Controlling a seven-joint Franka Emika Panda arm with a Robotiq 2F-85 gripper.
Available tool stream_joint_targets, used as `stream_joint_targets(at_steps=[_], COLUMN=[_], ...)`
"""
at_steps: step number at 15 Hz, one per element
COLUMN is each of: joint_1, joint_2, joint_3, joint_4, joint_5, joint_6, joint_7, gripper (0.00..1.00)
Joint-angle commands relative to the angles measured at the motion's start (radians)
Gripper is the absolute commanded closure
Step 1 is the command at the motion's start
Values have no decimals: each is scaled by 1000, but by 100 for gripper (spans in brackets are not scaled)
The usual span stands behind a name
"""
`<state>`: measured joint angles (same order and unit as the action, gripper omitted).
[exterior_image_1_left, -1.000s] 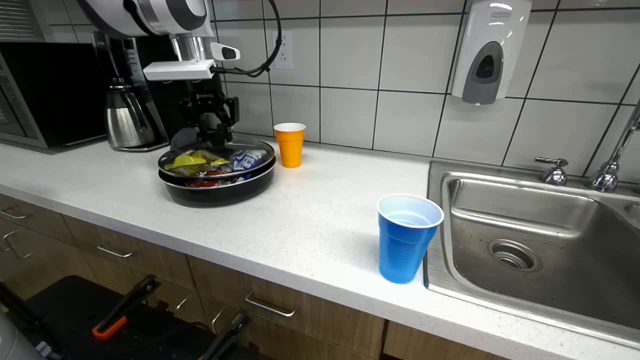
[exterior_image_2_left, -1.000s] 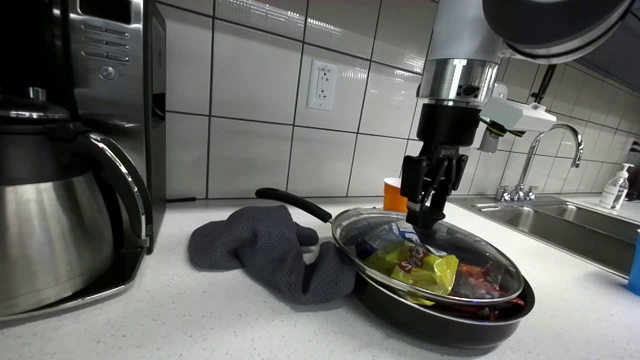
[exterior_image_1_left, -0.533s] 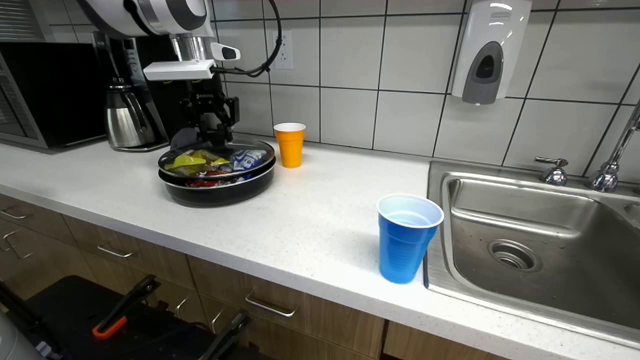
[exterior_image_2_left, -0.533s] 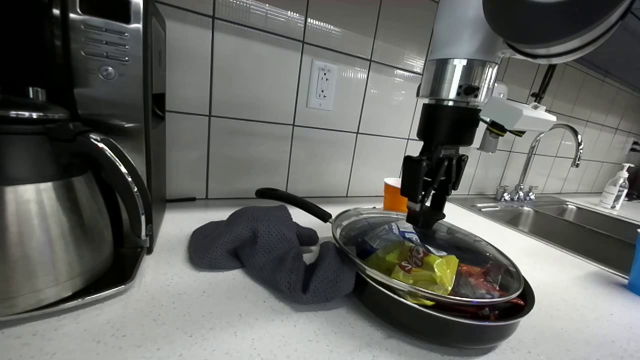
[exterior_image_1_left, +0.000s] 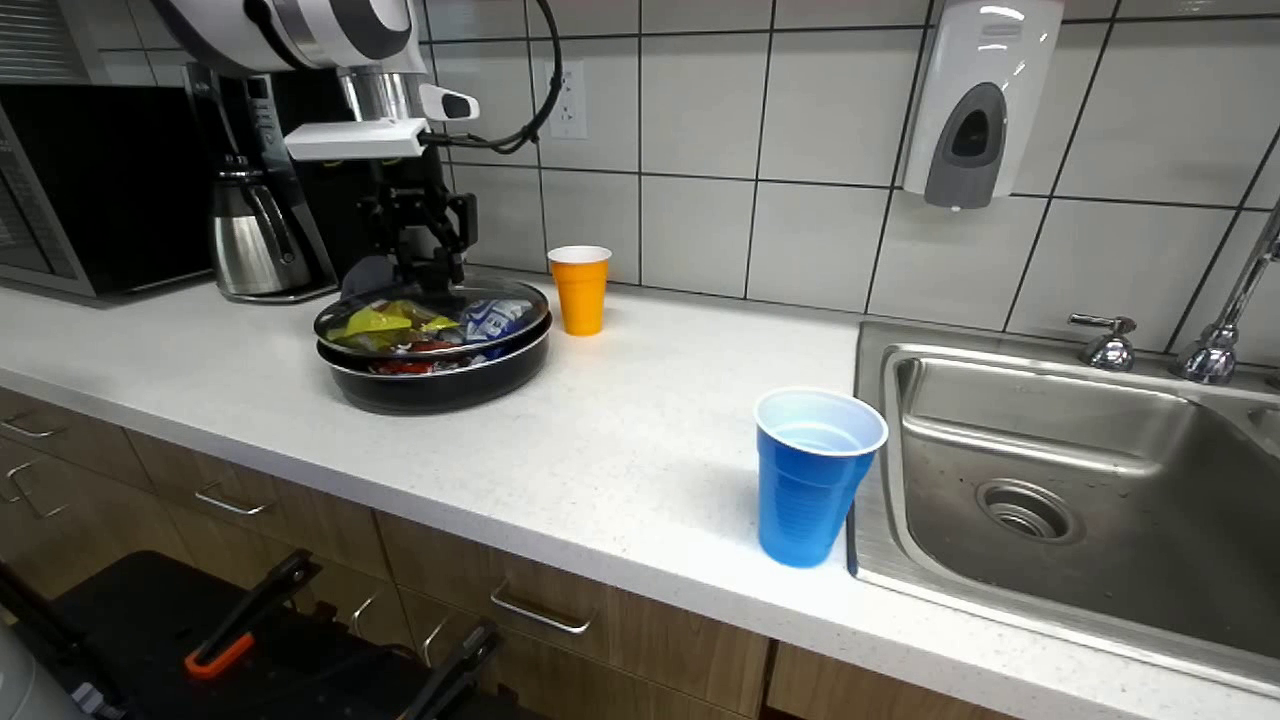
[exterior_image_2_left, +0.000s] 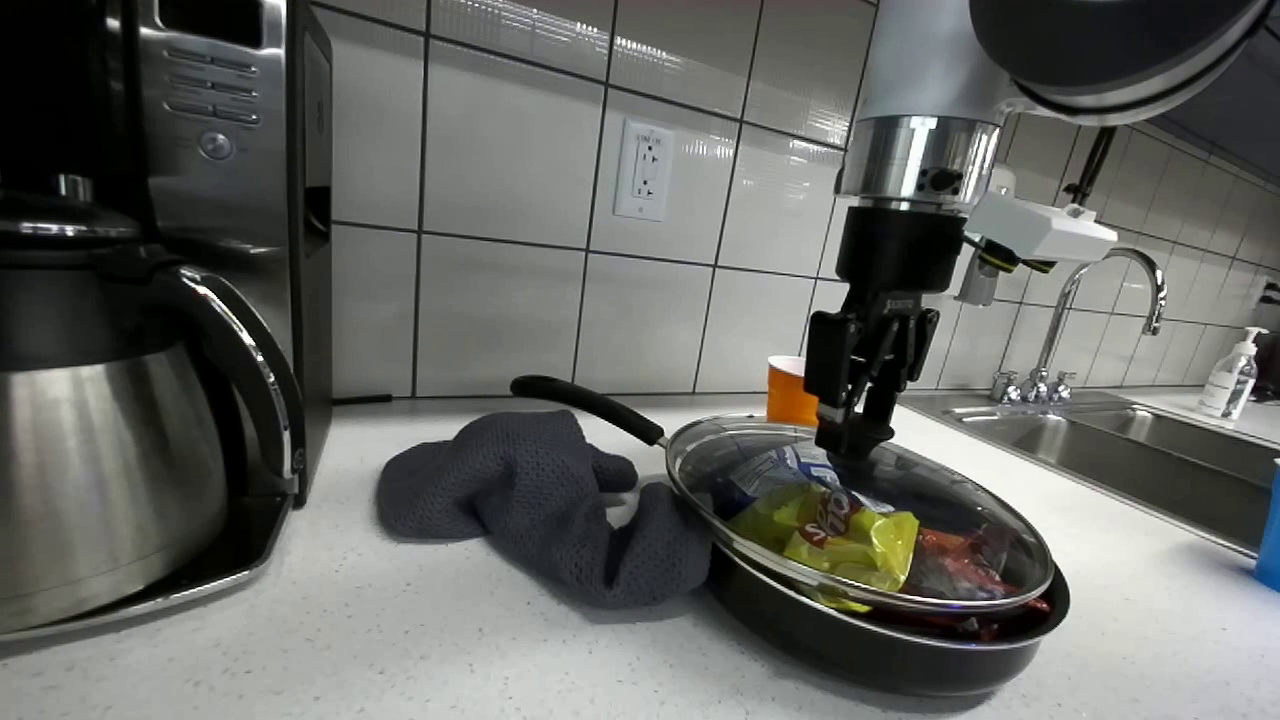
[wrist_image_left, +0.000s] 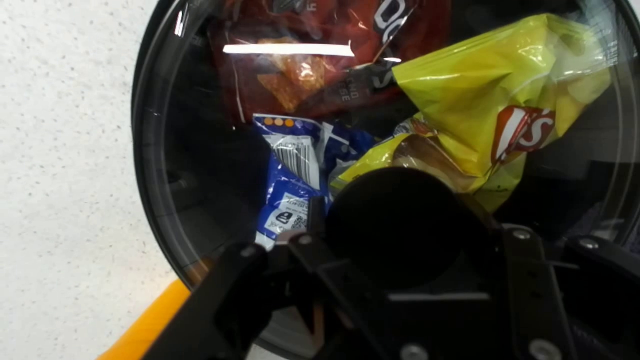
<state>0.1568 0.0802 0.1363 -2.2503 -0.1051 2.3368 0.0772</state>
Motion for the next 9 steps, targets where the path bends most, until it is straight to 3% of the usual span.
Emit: stream_joint_targets(at_steps=[1,9], joint_1=[2,7], joint_2=[-56,-78], joint_3=[3,9], joint_4=[-13,-27], joint_5=[-6,-8], joint_6=[-42,-64], joint_7=[9,10], gripper=[61,61])
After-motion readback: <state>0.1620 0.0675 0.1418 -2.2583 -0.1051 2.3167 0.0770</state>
